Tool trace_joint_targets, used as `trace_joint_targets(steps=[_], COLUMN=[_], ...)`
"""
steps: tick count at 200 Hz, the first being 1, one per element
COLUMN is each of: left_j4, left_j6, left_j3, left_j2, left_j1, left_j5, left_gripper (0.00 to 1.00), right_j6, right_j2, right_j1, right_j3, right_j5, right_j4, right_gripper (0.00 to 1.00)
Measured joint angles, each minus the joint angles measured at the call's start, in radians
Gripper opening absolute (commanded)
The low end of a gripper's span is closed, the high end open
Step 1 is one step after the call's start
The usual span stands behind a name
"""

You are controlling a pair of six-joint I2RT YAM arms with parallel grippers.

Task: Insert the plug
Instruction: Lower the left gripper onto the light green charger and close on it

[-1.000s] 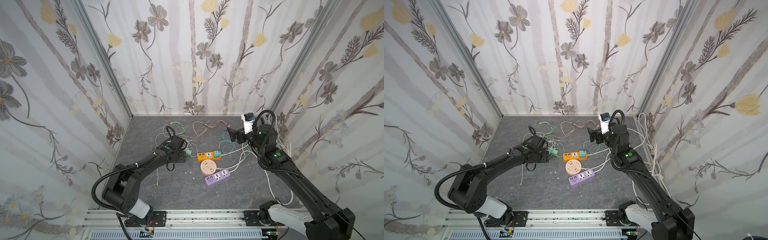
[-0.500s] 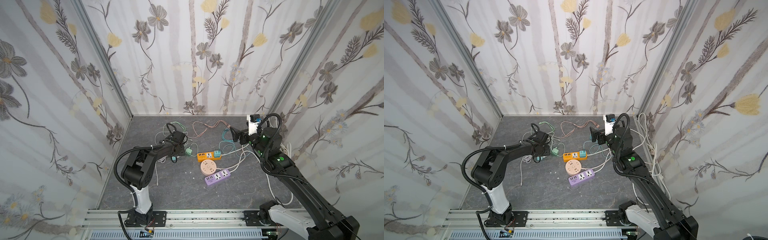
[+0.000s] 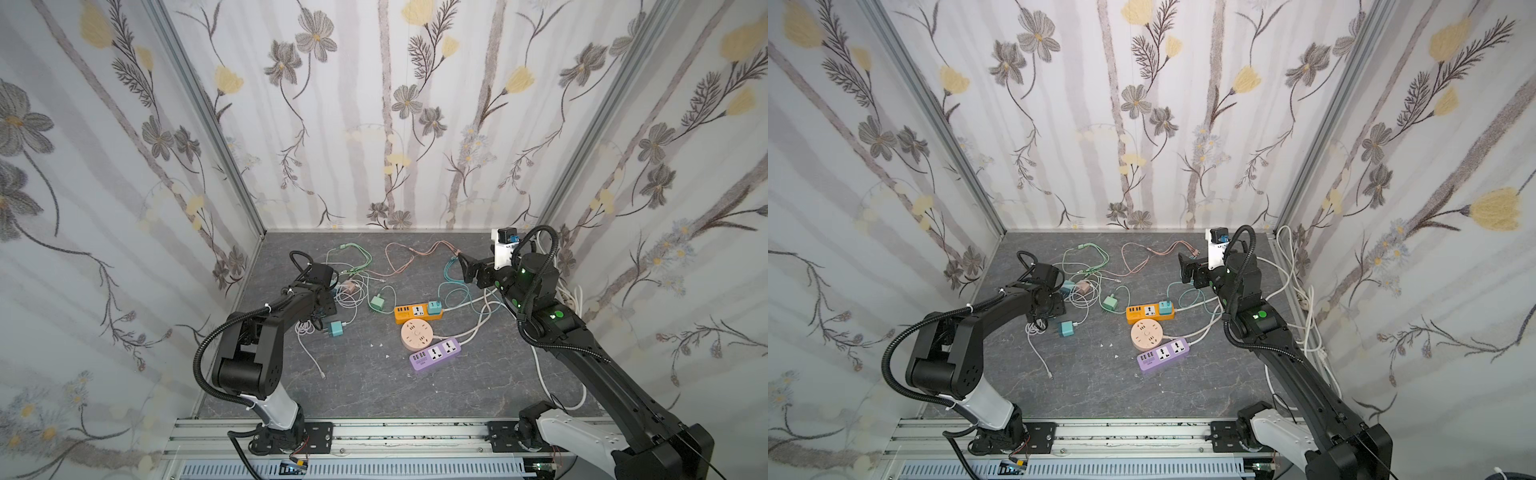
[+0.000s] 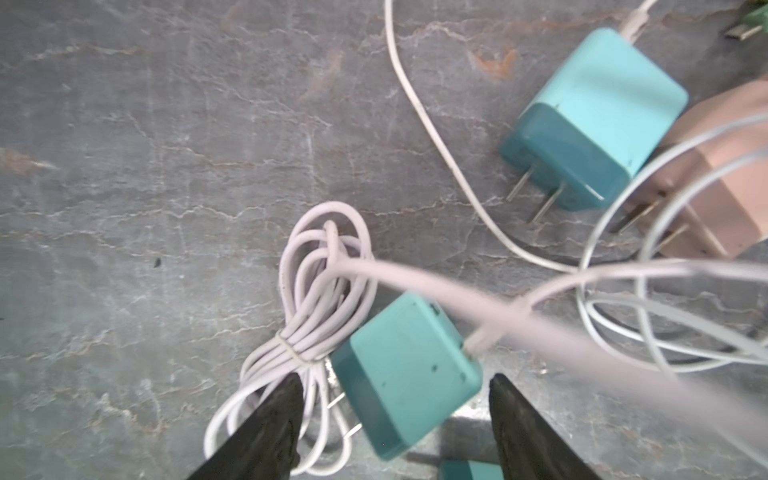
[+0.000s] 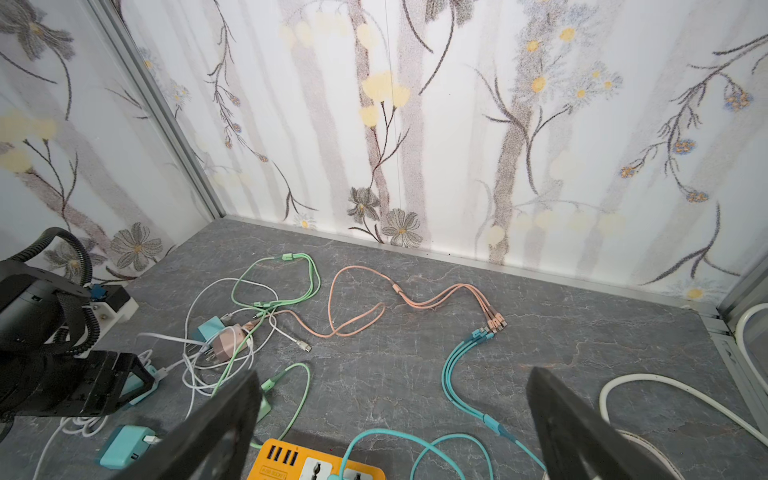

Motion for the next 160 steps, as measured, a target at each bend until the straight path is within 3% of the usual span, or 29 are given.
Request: trace_joint_targets(steps=[56,93,130,160], left_j4=[-0.130,-0.252,-0.280,-0.295], left_j6=[-0.080,-0.143,-0.124,-0.063], left_j3=[0.072,0.105,0.130,0.178], left_j2=[-0.115,-0.255,-0.261,-0.151], left_j1=[0.013,-0.084,-0.217,-0.296], left_j5=[0.034,-0.021,-0.013,0.029], left_gripper=[0.89,0.91,0.87,0.74], right_j6=[-0.008,-0.008,0.000,0.004], right_j2=[-0.015,-0.016,0.003,0.006], right_j1=[-0.005,-0.005,-0.005,-0.005], right_j3=[-0.021,-0.052,-0.052,-0.052], right_j5=[0.087,0.110,0.111,0.111], right_j4=[0.014,0.026,0.033,0.037], right_gripper=[0.99,0.99,0.99,0.99])
